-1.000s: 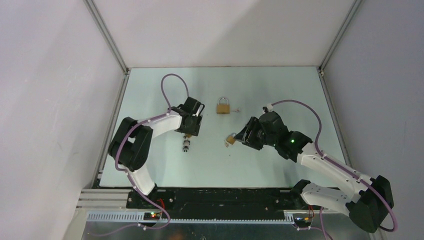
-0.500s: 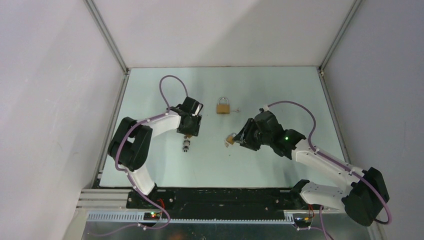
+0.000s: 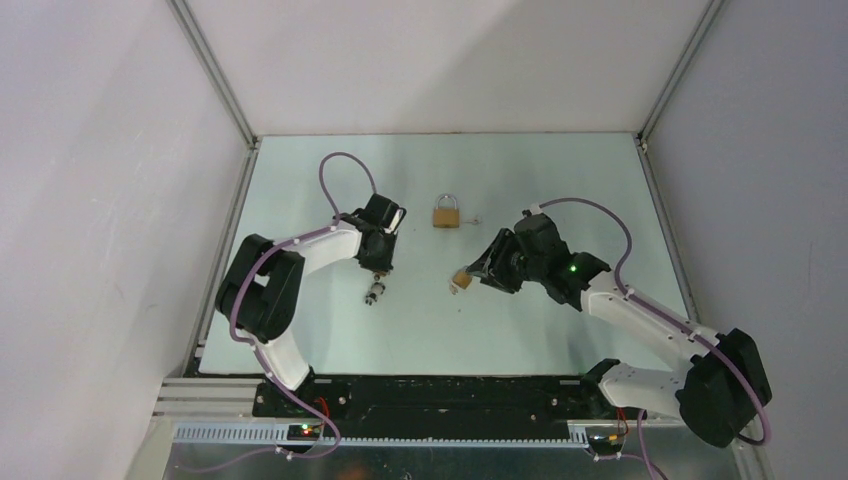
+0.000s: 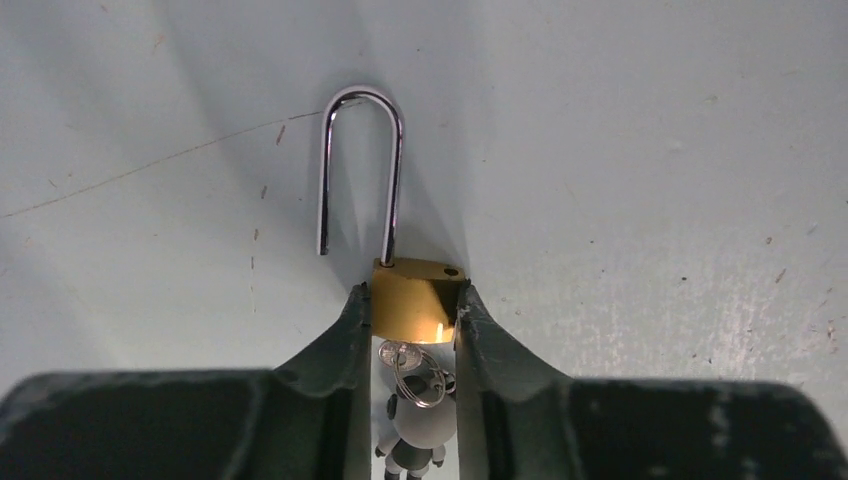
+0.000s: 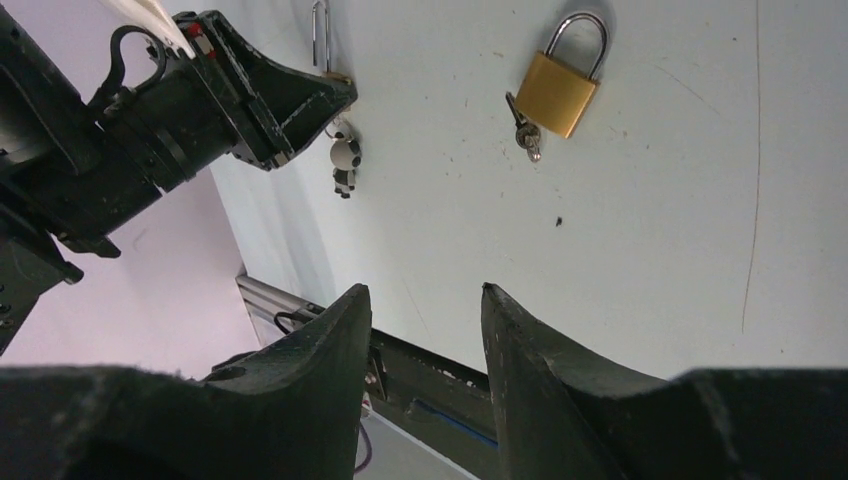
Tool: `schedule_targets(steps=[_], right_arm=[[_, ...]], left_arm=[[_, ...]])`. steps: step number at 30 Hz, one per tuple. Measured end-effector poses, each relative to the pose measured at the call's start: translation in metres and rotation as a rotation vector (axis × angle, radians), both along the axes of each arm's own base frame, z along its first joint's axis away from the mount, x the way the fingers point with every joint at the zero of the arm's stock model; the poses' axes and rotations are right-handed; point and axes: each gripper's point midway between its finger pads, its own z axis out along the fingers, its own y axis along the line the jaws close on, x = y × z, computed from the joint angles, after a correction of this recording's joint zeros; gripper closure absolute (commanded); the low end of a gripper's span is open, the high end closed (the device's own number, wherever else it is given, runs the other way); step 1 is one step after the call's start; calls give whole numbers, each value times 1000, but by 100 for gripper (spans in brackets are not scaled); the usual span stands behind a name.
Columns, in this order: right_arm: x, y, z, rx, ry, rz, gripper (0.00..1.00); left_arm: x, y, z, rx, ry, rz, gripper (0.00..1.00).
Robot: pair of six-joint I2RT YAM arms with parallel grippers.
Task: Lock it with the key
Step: Pick up the lock from the center of the board.
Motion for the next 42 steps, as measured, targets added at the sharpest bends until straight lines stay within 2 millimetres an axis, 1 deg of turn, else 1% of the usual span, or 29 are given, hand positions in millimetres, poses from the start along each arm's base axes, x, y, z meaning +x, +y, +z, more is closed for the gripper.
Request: schedule_targets(steps=[1, 3, 6, 10, 13, 16, 19, 23, 26, 29, 32, 35, 38, 40, 42], right_arm=[[2, 0, 0, 3, 0, 1, 52], [5, 2, -3, 10, 2, 8, 52], [9, 8, -8, 10, 2, 35, 54], [12, 15, -19, 2, -1, 83, 53], [15, 20, -24, 3, -9, 116, 53], [18, 27, -26, 19, -21, 145, 52], [21, 34, -28, 39, -29, 167, 51], [26, 43, -31, 67, -41, 193, 49], [30, 54, -32, 99, -61, 218, 47], [33, 65, -35, 129, -72, 240, 45], [31, 76, -38, 155, -65, 264, 45], [30, 87, -32, 196, -93, 298, 45], [30, 96, -15, 247, -167, 358, 48], [31, 98, -4, 264, -235, 414, 48], [27, 96, 7, 265, -304, 477, 47]], left_arm=[[-1, -1, 0, -4, 3, 3, 96], [-2, -2, 0, -6, 7, 2, 99], [-2, -4, 2, 1, 4, -7, 100], [-6, -12, 3, 28, -16, -36, 100], [-17, -25, 4, 39, -20, -85, 100], [-33, -33, 9, 51, -27, -118, 100], [-45, -37, 23, 45, -61, -142, 100], [-53, -43, 54, -8, -149, -161, 100], [-57, -43, 73, -56, -200, -168, 100], [-62, -42, 84, -88, -229, -177, 100], [-68, -44, 92, -119, -239, -199, 100], [-75, -52, 100, -150, -251, -253, 100], [-87, -64, 113, -202, -268, -334, 100], [-96, -71, 125, -246, -284, -387, 100], [-102, -75, 134, -275, -300, -422, 100]])
